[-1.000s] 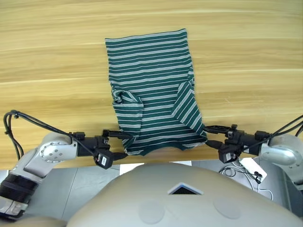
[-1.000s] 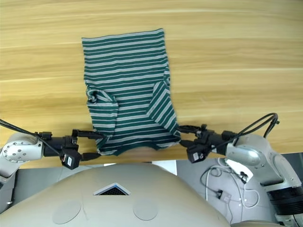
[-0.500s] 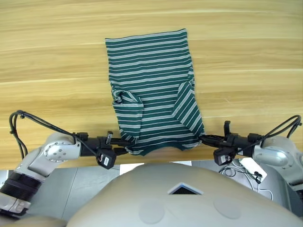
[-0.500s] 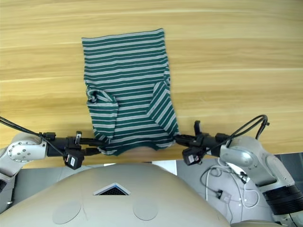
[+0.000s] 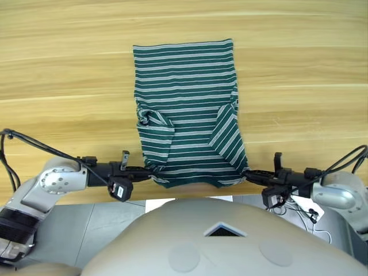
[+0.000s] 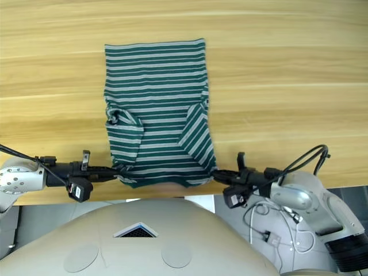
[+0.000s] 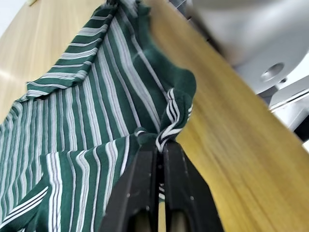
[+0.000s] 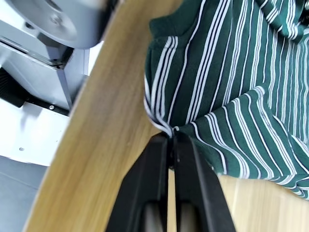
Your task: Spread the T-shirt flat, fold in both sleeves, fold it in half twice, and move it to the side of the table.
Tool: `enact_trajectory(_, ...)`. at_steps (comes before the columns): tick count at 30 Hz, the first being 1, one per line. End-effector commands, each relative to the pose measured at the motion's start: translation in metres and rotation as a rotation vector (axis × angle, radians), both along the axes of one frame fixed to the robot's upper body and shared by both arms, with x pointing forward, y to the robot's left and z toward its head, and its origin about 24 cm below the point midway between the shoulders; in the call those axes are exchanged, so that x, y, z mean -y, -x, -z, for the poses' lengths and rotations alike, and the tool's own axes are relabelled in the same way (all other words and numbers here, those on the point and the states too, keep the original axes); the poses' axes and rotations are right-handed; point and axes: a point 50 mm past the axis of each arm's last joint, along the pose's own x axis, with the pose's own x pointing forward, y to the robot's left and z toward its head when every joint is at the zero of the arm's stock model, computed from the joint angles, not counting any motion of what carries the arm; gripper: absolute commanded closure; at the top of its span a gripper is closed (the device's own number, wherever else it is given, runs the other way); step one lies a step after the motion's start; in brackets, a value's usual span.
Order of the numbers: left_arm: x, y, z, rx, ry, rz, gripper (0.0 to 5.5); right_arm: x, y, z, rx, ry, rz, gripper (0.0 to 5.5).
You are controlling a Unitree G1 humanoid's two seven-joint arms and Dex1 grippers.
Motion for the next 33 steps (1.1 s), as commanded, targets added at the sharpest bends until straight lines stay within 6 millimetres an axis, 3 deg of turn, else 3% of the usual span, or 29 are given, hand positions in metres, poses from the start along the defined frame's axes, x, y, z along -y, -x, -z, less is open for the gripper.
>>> enact_trajectory(1, -0.008, 0.01, -0.014, -0.008, 0.056, -0.002, 5.46, -0.001, 0.008, -0.018, 0.009, -0.06, -0.036, 5.5)
enact_trajectory(7, -0.01, 0.028, -0.032, -0.048, 0.185, 0.029, 5.46, -0.005, 0.024, -0.042, -0.008, -0.175, -0.089, 5.5)
enact_trajectory(13, -0.012, 0.022, -0.033, -0.027, 0.199, 0.0, 5.46, 0.0, 0.021, -0.045, 0.012, -0.163, -0.066, 5.5)
enact_trajectory(17, -0.017, -0.01, -0.031, 0.045, 0.199, -0.103, 5.46, -0.002, -0.01, -0.039, 0.133, -0.156, 0.07, 5.5)
enact_trajectory(20, -0.025, -0.057, -0.033, 0.125, 0.227, -0.217, 5.46, -0.008, -0.066, -0.038, 0.346, -0.132, 0.239, 5.5)
enact_trajectory(25, -0.032, -0.132, -0.048, 0.298, 0.27, -0.407, 5.46, -0.029, -0.132, -0.036, 0.539, -0.107, 0.353, 5.5)
enact_trajectory(30, -0.026, -0.18, -0.04, 0.398, 0.184, -0.515, 5.46, -0.042, -0.177, -0.036, 0.626, -0.093, 0.444, 5.5)
enact_trajectory(33, -0.017, -0.208, -0.032, 0.501, 0.084, -0.588, 5.46, -0.048, -0.202, -0.023, 0.642, -0.057, 0.514, 5.5)
